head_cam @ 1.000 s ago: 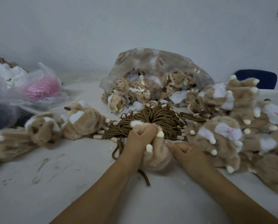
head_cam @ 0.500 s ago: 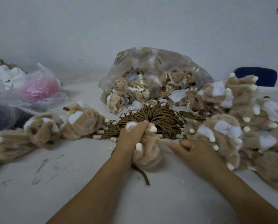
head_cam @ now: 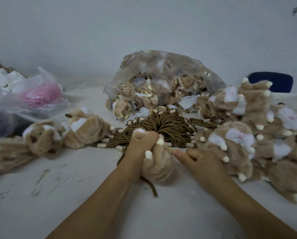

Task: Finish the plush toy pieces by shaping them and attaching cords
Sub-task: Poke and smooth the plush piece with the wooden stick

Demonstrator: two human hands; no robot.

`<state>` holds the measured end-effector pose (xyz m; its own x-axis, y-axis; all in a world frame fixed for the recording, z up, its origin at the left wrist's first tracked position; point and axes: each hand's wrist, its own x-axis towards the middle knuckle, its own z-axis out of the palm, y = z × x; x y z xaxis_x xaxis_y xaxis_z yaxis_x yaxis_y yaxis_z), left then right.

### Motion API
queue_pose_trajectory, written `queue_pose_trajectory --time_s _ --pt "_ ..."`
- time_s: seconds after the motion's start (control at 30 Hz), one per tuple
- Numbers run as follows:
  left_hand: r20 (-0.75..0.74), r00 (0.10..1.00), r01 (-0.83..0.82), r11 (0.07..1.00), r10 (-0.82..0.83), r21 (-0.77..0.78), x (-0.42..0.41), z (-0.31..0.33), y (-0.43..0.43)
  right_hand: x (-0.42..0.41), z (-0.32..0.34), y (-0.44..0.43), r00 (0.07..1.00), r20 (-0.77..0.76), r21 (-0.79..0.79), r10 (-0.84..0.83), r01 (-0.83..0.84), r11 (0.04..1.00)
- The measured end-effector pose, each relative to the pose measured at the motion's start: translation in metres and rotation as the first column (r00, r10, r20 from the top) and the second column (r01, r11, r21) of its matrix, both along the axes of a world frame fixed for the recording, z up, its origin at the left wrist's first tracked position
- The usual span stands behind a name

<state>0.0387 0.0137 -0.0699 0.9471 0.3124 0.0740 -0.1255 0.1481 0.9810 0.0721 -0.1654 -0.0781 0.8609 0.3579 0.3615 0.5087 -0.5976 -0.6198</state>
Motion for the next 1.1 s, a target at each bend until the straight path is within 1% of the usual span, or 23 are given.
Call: queue_pose_trajectory --time_s 0.17,0.23,0.33,0.37,0.43,0.5,0.57,0.63,0.7,0.77,0.87,1.0,1.07,1.1 --pt "0.023 0.998 -0.061 0.995 0.059 0.079 0.004 0.003 -0.004 -0.003 -0.005 0.010 0.987 -0.154 0.078 0.039 -0.027 0.997" --pt "0.078 0.995 -0.079 0.989 0.069 0.127 0.004 0.000 -0.007 -0.003 -0.006 0.012 0.974 -0.223 0.100 0.046 -0.024 0.995" --pt "0.104 0.992 -0.086 0.983 0.069 0.164 0.004 -0.006 -0.009 0.000 -0.004 0.014 0.966 -0.253 0.122 0.051 -0.020 0.992" --pt "0.116 0.990 -0.101 0.981 0.083 0.166 0.003 -0.005 -0.008 0.001 -0.004 0.013 0.969 -0.242 0.131 0.052 -0.020 0.991" --pt "0.157 0.979 -0.166 0.961 0.132 0.223 0.002 -0.004 -0.006 0.001 -0.004 0.011 0.973 -0.224 0.146 0.050 -0.017 0.989" --pt "0.202 0.966 -0.205 0.952 0.159 0.229 0.001 -0.001 -0.004 -0.001 -0.004 0.011 0.974 -0.223 0.154 0.050 -0.015 0.988" --pt "0.220 0.959 -0.227 0.949 0.179 0.217 -0.001 0.002 -0.004 -0.001 -0.004 0.011 0.973 -0.222 0.154 0.055 -0.021 0.988" --pt "0.246 0.953 -0.237 0.938 0.174 0.254 0.000 -0.001 -0.001 -0.001 -0.002 0.010 0.977 -0.204 0.149 0.054 -0.024 0.989" --pt "0.228 0.965 -0.191 0.939 0.127 0.285 -0.001 -0.001 0.001 0.000 -0.001 0.007 0.989 -0.147 0.107 0.036 -0.020 0.994" --pt "0.209 0.974 -0.153 0.944 0.093 0.293 0.000 -0.004 0.003 0.003 0.000 0.001 0.998 -0.056 0.019 0.001 0.000 1.000" --pt "0.144 0.986 -0.125 0.951 0.087 0.284 0.001 -0.002 0.007 0.008 0.003 -0.006 0.999 0.053 -0.062 -0.005 0.008 0.998" --pt "0.111 0.991 -0.101 0.943 0.069 0.317 -0.002 0.000 0.011 0.012 0.007 -0.012 0.991 0.122 -0.067 0.056 -0.048 0.997" --pt "0.085 0.996 -0.027 0.979 0.010 0.200 -0.005 0.001 0.009 0.010 0.008 -0.010 0.991 0.112 -0.044 0.068 -0.063 0.997" --pt "0.072 0.997 0.022 0.984 -0.035 0.179 -0.006 0.001 0.007 0.008 0.008 -0.008 0.993 0.092 -0.012 0.067 -0.066 0.998"
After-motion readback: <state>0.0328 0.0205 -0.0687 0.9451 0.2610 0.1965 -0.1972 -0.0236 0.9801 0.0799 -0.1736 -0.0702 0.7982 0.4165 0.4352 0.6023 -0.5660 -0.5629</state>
